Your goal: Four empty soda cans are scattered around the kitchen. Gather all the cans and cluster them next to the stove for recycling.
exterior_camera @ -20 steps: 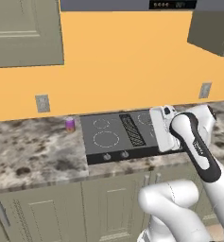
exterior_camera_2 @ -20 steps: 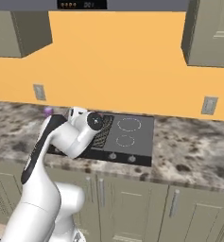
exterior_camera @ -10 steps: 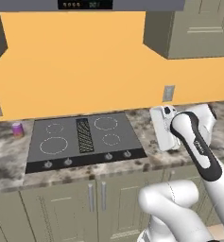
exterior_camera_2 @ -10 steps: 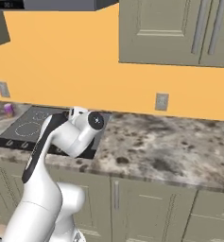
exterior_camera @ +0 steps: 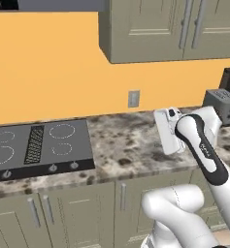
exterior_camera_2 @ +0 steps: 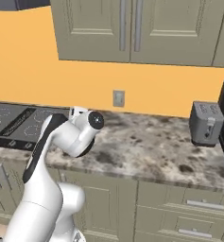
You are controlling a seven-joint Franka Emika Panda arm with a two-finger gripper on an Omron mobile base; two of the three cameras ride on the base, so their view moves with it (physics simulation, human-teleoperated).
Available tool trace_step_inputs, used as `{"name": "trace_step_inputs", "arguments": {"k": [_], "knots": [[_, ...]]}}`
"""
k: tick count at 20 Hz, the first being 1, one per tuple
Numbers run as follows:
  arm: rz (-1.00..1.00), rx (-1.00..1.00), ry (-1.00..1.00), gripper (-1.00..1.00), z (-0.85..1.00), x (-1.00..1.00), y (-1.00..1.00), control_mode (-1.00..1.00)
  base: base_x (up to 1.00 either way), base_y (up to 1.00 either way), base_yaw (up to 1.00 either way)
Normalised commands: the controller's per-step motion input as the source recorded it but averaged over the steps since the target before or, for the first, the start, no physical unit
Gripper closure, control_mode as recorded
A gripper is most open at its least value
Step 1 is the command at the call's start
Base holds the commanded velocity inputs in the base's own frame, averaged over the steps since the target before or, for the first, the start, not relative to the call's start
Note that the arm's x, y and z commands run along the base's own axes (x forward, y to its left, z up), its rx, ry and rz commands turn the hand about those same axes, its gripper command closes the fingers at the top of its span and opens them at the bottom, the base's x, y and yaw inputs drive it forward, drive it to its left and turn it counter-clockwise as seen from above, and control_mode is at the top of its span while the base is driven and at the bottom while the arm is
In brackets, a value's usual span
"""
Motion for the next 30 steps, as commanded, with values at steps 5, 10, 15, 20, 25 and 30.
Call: {"name": "trace_step_inputs", "arguments": {"k": [5,10,15,20,25,30], "knots": [[0.00,0.00,0.00,-1.00,0.00,0.00,0.00,1.00,0.00,-0.90,0.00],[0.00,0.00,0.00,-1.00,0.00,0.00,0.00,1.00,0.00,-0.89,0.00],[0.00,0.00,0.00,-1.00,0.00,0.00,0.00,1.00,-0.06,-0.85,0.00],[0.00,0.00,0.00,-1.00,0.00,0.00,0.00,1.00,-0.08,-0.83,0.00],[0.00,0.00,0.00,-1.00,0.00,0.00,0.00,1.00,-0.04,-0.80,0.00],[0.00,0.00,0.00,-1.00,0.00,0.00,0.00,1.00,-0.03,-0.76,0.00]]}}
